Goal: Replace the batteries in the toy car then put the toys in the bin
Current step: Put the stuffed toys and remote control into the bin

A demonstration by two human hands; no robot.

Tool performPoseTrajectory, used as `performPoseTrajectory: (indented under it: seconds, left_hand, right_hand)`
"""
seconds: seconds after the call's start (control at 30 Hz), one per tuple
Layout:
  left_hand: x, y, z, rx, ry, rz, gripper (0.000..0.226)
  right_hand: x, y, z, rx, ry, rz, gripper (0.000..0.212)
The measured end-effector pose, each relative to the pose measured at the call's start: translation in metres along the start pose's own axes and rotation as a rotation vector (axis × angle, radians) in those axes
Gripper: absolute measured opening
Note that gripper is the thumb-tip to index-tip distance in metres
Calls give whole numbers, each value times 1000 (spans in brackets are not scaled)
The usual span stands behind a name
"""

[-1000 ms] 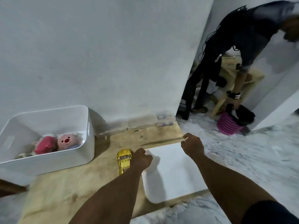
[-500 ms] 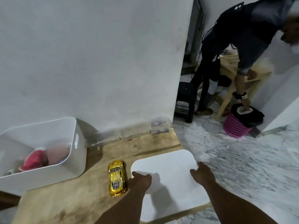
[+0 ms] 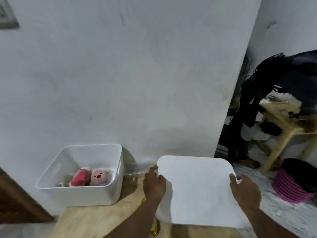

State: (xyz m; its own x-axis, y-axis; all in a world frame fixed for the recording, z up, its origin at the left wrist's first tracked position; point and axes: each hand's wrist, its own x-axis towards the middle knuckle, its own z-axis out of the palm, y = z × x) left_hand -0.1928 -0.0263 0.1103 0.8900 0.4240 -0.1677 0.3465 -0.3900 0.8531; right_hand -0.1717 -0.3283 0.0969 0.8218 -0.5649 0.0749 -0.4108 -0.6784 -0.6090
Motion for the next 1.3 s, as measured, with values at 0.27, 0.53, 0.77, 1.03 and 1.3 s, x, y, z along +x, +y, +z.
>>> performPoseTrajectory:
  seconds: [0.27, 0.53, 0.77, 1.03, 1.3]
  left_hand:
    - [76, 1, -182, 14, 235, 20, 44]
    - [136, -61, -329, 11, 335, -103, 42]
    - [188, -119, -394, 54, 228, -161, 43]
    - [218, -154, -395, 125, 113, -162, 55]
    - [241, -169, -389, 135, 77, -128, 55]
  right_hand:
    - [-58, -169, 58, 116, -139, -193, 27]
    - [-142, -304, 135, 52, -329, -292, 27]
    - [-183, -365, 184, -140, -468, -345, 41]
    - [-199, -380, 212, -270, -538, -339, 44]
    - [-196, -382, 229, -305, -491, -314, 33]
